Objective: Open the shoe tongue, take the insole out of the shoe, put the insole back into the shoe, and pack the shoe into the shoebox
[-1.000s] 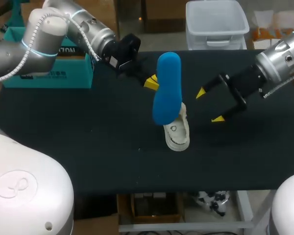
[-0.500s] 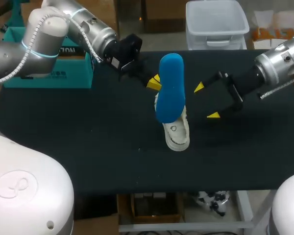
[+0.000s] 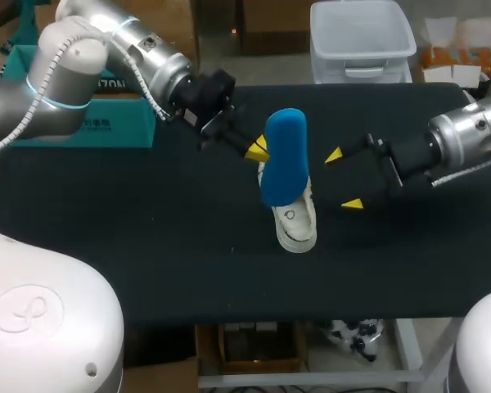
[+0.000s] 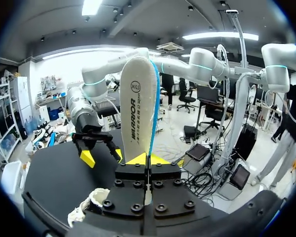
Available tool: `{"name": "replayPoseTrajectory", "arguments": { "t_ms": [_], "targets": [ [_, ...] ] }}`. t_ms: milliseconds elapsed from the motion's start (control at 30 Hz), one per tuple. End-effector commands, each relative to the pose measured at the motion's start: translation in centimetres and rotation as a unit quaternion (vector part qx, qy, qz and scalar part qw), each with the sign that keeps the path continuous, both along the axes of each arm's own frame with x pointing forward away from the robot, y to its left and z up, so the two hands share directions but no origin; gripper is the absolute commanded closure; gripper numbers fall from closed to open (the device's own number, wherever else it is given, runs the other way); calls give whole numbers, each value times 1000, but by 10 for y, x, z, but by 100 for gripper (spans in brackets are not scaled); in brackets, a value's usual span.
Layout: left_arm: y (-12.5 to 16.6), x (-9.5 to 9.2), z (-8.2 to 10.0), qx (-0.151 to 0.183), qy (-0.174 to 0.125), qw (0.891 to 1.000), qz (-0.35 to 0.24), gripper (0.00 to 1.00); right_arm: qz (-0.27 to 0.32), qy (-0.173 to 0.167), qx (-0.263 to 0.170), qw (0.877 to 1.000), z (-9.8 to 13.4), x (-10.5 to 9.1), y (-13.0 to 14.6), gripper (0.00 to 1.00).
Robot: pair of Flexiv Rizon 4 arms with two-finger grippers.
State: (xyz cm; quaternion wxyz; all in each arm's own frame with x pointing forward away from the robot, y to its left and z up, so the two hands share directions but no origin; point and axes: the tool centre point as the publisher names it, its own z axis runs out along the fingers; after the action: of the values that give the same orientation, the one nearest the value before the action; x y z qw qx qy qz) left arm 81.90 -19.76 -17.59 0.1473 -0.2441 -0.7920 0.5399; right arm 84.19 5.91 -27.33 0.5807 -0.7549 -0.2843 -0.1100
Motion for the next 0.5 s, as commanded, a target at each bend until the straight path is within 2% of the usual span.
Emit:
{"name": "replayPoseTrajectory", "arguments": {
  "t_ms": [33,167,300,333,400,500],
  "targets": [
    [-2,-16,0,-9,-42,997,61,100,4,10,18,1000,-6,6,4,5],
    [-2,-24,-4,-17,-76,994,79,100,5,35,30,999,-7,7,11,5],
    [-7,-29,-8,-22,-97,991,92,100,-1,61,30,998,-4,3,16,12],
    [-9,-30,-9,-21,-102,990,95,100,-2,65,30,997,-3,1,16,22],
    [-13,-31,-13,-18,-110,988,104,100,-6,63,34,997,-2,-1,18,31],
    [-18,-31,-17,-17,-121,986,109,100,-8,60,42,997,-6,-4,21,29]
  ]
}}
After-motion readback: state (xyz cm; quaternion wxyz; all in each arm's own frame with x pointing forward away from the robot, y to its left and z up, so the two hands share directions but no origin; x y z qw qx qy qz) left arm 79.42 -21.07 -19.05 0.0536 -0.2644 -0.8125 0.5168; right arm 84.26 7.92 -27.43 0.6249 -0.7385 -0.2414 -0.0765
